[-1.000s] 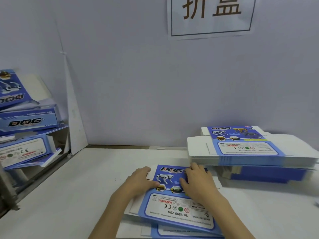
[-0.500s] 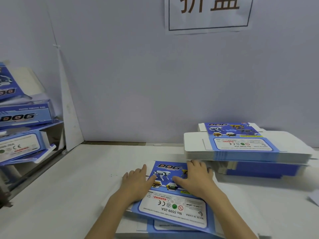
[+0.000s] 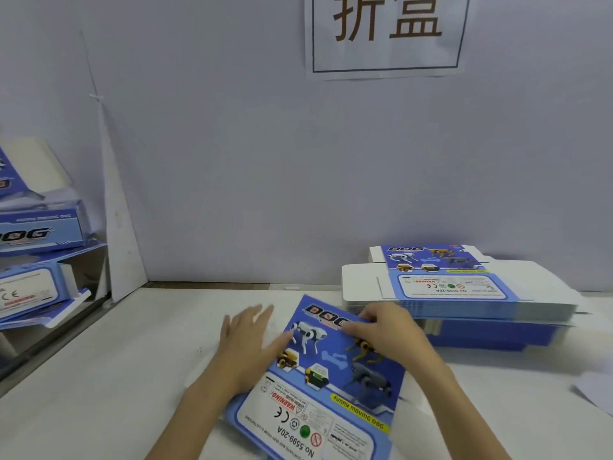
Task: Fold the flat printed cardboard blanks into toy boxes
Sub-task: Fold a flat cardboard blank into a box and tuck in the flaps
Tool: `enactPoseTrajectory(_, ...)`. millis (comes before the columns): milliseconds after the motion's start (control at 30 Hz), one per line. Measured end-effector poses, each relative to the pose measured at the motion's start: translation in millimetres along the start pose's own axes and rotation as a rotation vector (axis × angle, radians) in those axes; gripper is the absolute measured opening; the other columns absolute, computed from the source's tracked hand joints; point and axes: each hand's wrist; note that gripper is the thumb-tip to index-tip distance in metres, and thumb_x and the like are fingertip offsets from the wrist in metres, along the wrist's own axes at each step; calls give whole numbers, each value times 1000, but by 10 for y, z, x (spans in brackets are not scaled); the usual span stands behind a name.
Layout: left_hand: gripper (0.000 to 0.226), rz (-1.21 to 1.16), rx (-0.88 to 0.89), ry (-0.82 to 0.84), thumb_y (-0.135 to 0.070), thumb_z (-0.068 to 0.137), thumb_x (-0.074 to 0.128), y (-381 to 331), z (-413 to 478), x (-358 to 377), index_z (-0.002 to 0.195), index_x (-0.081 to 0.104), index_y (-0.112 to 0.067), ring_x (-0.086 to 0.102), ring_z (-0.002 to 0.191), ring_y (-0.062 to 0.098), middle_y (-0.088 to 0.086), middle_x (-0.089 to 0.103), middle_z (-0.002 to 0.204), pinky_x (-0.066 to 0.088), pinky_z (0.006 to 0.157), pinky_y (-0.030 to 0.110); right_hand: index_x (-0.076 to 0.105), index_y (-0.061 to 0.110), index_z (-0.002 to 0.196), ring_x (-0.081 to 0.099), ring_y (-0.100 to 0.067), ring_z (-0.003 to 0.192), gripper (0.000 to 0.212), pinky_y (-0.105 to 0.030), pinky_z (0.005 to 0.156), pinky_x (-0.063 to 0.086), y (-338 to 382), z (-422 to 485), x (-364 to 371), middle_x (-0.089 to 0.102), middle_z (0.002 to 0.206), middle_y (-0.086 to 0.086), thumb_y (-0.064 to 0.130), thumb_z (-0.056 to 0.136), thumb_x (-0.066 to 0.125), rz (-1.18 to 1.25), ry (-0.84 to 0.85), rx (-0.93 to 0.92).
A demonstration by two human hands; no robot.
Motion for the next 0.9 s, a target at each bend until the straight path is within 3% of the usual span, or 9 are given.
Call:
enactPoseTrajectory(67, 69, -45, 0, -275, -52, 97, 38, -48, 3, -147, 153, 11, -22, 4, 147, 19, 5, 10, 160, -2, 119, 47, 68, 17, 79, 47, -6, 53, 32, -19, 49, 35, 1, -45, -185, 55, 56, 9, 47, 86, 65, 180, -63, -38)
enactPoseTrajectory(167, 73, -340, -9, -658, -48, 95, 47, -221, -90, -378, 153, 15, -17, 12, 142, 25, 15, 12, 157, 9, 116, 47, 68, 2, 79, 42, -10, 52, 37, -20, 45, 30, 35, -104, -375, 51, 55, -3, 37, 90, 63, 398, -333, -96)
enactPoseTrajectory(233, 82, -568, -24, -615, -54, 88, 45, -360, -163, -521, 154, 7, -23, 17, 141, 21, 9, 13, 158, 25, 114, 37, 67, 0, 81, 50, -12, 56, 36, -18, 47, 37, 72, -147, -444, 63, 67, -15, 33, 93, 60, 650, -440, -116)
enactPoseTrajectory(300, 81, -853, -53, -457, -46, 87, 51, -487, -208, -642, 153, 6, -29, 43, 123, 6, -1, 30, 149, 51, 81, 13, 65, 2, 85, 59, -15, 65, 34, -25, 55, 47, 131, -196, -463, 69, 81, -14, 34, 95, 58, 832, -454, -108)
enactPoseTrajectory(367, 72, -986, -42, -395, -32, 91, 57, -564, -234, -708, 150, 17, -32, 60, 96, -9, -8, 49, 131, 48, 53, 6, 65, 9, 87, 67, -16, 74, 27, -30, 57, 53, 177, -231, -456, 72, 83, -8, 33, 95, 56, 928, -464, -114)
enactPoseTrajectory(533, 67, -1074, 23, -432, -26, 89, 65, -716, -350, -841, 146, 30, -28, 63, 106, 9, -9, 58, 127, 57, 65, 18, 61, 23, 90, 71, -11, 77, 11, -23, 52, 55, 310, -321, -433, 72, 82, 4, 26, 97, 53, 1006, -489, -224)
enactPoseTrajectory(633, 58, -1128, 122, -485, -25, 85, 69, -754, -411, -957, 136, 42, -34, 66, 99, 3, -16, 65, 113, 56, 65, 18, 60, 28, 102, 71, -8, 79, 11, -19, 52, 54, 393, -372, -429, 74, 86, 10, 22, 97, 52, 1048, -404, -316)
enactPoseTrajectory(767, 75, -1108, 169, -546, -26, 83, 70, -783, -470, -1038, 146, 30, -34, 61, 110, 2, -16, 59, 125, 57, 74, 19, 58, 25, 114, 71, -9, 90, 19, -22, 60, 57, 467, -405, -421, 71, 100, 9, 24, 96, 55, 1007, -408, -383)
enactPoseTrajectory(900, 57, -1080, 159, -589, -21, 85, 69, -773, -490, -1041, 134, 44, -37, 64, 101, 0, -22, 64, 114, 56, 66, 18, 58, 20, 115, 72, -14, 84, 20, -25, 56, 57, 420, -400, -517, 72, 98, 3, 22, 95, 57, 1040, -462, -395)
Point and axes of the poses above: each hand's wrist, its own z-axis towards the middle knuckle, its own x-axis out of the palm, y = z × x
